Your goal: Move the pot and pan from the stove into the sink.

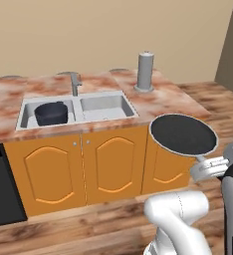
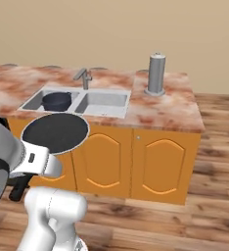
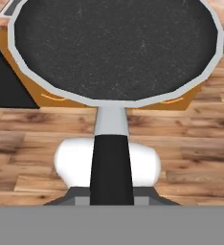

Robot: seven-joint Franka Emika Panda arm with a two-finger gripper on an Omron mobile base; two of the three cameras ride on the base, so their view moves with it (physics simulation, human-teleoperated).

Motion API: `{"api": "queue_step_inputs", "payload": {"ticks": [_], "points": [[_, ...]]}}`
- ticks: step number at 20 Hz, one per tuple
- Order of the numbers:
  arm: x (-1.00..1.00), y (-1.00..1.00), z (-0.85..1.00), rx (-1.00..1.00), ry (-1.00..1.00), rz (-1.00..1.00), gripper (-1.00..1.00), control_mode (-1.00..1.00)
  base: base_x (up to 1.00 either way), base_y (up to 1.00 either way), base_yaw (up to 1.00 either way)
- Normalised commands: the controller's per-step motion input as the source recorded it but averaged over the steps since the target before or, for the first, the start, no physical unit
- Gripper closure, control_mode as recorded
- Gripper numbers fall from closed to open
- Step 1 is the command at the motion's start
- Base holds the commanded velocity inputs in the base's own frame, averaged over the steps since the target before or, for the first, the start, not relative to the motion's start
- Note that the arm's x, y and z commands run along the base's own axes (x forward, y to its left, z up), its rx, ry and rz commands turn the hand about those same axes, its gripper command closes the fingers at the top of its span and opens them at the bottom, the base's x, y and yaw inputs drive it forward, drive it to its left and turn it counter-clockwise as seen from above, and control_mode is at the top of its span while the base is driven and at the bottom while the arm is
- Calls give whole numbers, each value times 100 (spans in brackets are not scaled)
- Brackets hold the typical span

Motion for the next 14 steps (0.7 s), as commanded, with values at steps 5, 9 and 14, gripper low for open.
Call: {"api": "queue_step_inputs", "payload": {"ticks": [5, 9, 14], "points": [[0, 0, 0, 0, 0, 0, 100, 100, 63, 0, 0], [0, 0, 0, 0, 0, 0, 100, 100, 65, 0, 0], [0, 0, 0, 0, 0, 0, 100, 100, 66, 0, 0]]}}
